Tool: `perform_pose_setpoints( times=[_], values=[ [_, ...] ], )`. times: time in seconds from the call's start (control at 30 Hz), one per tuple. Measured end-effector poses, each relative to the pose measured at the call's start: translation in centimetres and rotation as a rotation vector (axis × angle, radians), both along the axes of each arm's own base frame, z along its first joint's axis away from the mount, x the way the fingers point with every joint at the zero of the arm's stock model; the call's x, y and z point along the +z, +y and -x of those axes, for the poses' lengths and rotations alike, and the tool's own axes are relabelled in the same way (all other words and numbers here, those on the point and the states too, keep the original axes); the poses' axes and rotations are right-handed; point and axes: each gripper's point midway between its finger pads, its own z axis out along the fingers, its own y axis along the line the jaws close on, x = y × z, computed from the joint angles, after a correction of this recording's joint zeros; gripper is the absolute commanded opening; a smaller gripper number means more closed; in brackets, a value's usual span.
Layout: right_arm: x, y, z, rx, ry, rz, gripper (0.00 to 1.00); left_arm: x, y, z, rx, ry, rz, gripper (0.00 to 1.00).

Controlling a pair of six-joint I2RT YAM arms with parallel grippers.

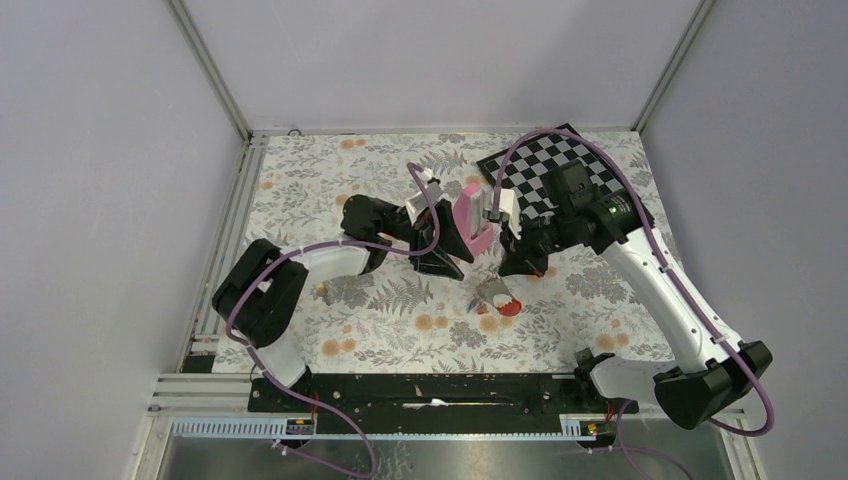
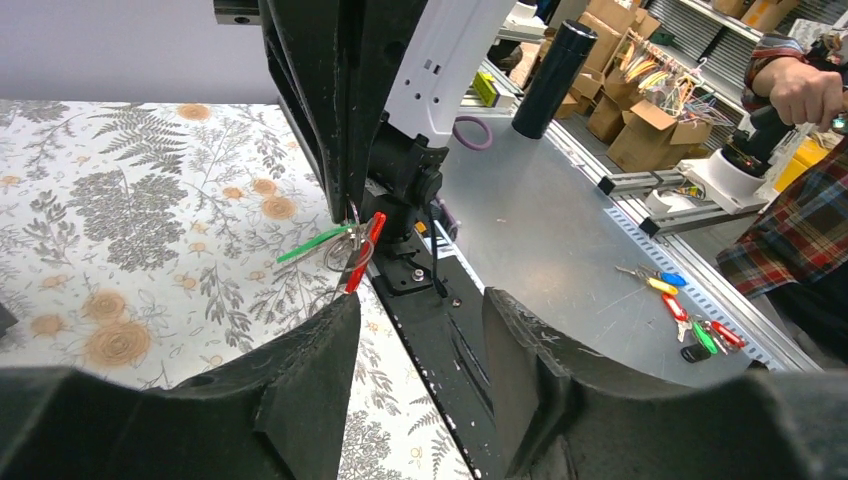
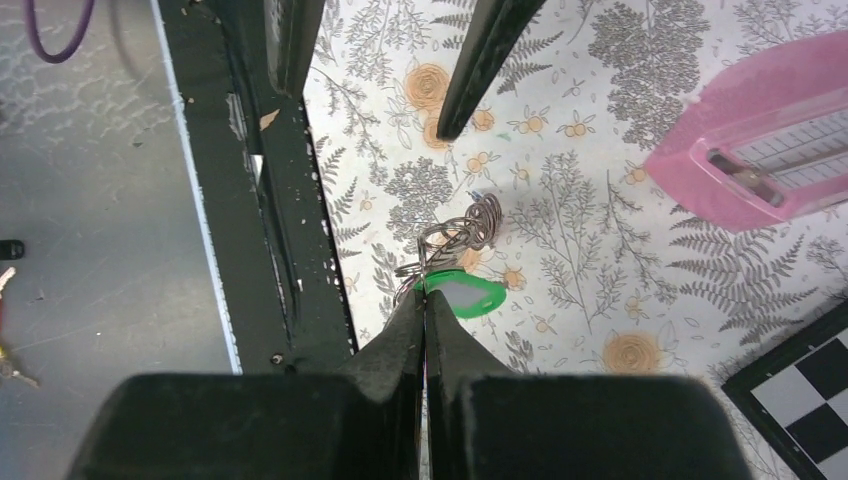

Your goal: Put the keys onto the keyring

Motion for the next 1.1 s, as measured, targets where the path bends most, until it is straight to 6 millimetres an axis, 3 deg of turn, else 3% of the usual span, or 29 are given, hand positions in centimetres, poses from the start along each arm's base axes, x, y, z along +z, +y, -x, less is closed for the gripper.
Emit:
perform_pose_setpoints(
  times=[0.27,0.47,0.57,0.7,0.77,0.8,0.97,1.1],
  values=[
    [0.0,0.5,0.1,0.032,-0.036,0.022,0.0,0.1,2.0,-3.2,0.089,0.003,-0.007,0.58],
    [0.7,3.1,0.6,0.119,0.001,-0.032,0.0,0.7,5.9,-7.9,0.251,0.011,-0.007,0.62],
    [0.0,3.3,0.0,0.114,-0.026,-0.028,0.0,0.8,7.6,-9.6,0.314,0.015,-0.007,0.68],
    [-4.3,1.3,0.1,0.066,-0.034,0.08,0.0,0.8,8.3,-10.1,0.331,0.031,-0.018,0.81],
    [-6.9,-0.2,0.6,0.039,-0.01,0.156,0.0,0.8,8.6,-10.0,0.323,0.037,-0.027,0.96],
    [-8.1,-1.0,0.8,0.026,0.002,0.194,0.0,0.8,8.7,-9.8,0.318,0.04,-0.031,0.99],
    [-12.1,-4.9,2.0,-0.034,0.003,0.339,0.0,1.5,10.1,-10.3,0.328,0.033,-0.048,0.99],
    [-13.5,-7.1,2.3,-0.066,-0.041,0.409,0.0,1.5,11.4,-11.1,0.359,0.047,-0.061,0.99]
  ],
)
